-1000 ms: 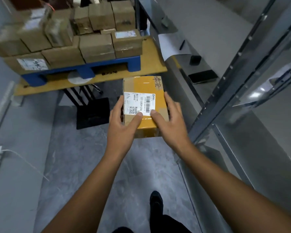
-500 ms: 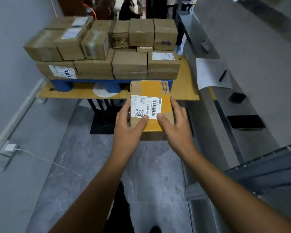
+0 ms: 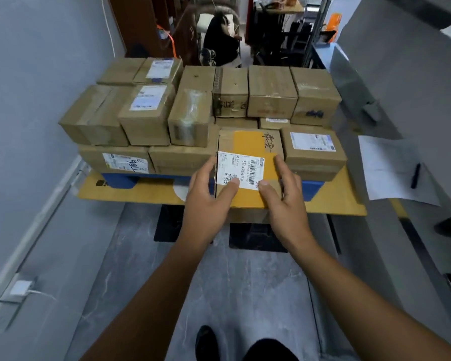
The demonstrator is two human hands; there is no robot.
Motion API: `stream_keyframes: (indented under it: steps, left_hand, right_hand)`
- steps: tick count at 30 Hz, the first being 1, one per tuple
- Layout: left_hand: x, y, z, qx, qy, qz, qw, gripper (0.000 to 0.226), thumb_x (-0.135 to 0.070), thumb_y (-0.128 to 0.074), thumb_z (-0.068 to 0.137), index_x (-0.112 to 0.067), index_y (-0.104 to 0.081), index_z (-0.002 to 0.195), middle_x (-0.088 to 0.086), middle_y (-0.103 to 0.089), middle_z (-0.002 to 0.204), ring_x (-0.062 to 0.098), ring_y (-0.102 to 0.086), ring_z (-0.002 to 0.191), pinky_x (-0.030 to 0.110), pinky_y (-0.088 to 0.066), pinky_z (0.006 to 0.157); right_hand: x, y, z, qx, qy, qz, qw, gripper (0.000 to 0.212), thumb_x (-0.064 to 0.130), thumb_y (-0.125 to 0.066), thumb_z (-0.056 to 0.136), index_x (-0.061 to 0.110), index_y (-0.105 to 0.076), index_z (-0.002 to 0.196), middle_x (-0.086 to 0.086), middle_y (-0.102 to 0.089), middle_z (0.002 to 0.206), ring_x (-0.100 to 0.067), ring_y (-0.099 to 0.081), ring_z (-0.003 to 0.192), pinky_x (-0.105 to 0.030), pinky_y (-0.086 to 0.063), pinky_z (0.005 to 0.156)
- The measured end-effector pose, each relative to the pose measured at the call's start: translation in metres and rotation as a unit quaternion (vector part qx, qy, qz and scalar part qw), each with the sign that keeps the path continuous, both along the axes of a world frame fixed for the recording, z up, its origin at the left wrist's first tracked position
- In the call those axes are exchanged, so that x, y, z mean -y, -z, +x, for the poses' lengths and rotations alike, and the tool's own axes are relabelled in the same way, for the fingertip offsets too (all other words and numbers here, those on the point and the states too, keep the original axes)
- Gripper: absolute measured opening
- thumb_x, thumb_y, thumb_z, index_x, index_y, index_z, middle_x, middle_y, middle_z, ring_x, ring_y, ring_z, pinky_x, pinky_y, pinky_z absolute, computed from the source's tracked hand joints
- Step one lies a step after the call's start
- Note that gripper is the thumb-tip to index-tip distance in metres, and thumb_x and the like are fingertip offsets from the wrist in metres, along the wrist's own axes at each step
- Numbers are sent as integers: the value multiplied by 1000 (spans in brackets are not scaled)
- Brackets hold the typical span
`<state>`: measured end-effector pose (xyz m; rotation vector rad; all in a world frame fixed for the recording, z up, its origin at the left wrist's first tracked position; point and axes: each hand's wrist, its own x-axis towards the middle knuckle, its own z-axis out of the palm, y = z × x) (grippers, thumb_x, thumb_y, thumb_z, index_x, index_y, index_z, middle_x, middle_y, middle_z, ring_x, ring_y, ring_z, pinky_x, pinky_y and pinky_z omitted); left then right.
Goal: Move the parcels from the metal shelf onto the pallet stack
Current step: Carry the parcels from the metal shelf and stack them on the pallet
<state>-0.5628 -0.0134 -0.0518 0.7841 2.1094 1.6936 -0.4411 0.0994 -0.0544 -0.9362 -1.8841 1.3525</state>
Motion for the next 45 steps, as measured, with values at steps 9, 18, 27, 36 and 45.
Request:
stream_keyframes:
  steps: [9, 18, 27, 36, 45]
  left_hand:
    - [-69, -11, -100, -144, -85, -44, 985, 65, -50, -59, 93, -28, -46, 152, -5, -49, 154, 15, -39, 145, 47, -38, 118]
    - [-137, -17, -168, -246, -68, -146, 956, 61, -45, -61, 95, -11, -55, 145, 9, -56, 147, 31, -46, 140, 49, -28, 122]
    - [-151, -1, -178, -224, -45, -232, 946, 48, -48, -60, 99, -16, -62, 135, 3, -58, 146, 28, -34, 150, 45, -23, 124]
    - [-153, 1, -177, -225, -51, -235, 944, 59, -54, -52, 93, -16, -63, 137, 2, -56, 150, 25, -32, 152, 41, -16, 124]
    - [-140, -13, -172, -247, 4, -198, 949, 42, -32, -67, 97, -6, -61, 129, 13, -62, 134, 41, -45, 137, 62, -30, 115]
  right_hand:
    - [-77, 13, -79, 2, 2, -15, 1000, 70, 45, -56, 95, 39, -35, 162, 22, -42, 143, 18, -41, 130, -28, -38, 118]
    - [-145, 23, -143, -22, -8, -17, 1000, 67, 38, -58, 97, 37, -37, 161, 19, -44, 139, 10, -48, 130, -32, -41, 118]
    - [-170, 30, -177, -22, -6, -43, 999, 59, 18, -62, 103, 29, -45, 158, 14, -45, 141, 29, -44, 115, -13, -37, 109]
    - [-158, 31, -186, 3, 11, -54, 998, 61, 32, -61, 103, 30, -41, 160, 23, -44, 133, 20, -56, 98, -47, -53, 104]
    - [-147, 10, -159, 25, -3, -55, 998, 70, 52, -56, 102, 35, -29, 165, 17, -33, 162, 30, -41, 120, -26, -41, 114]
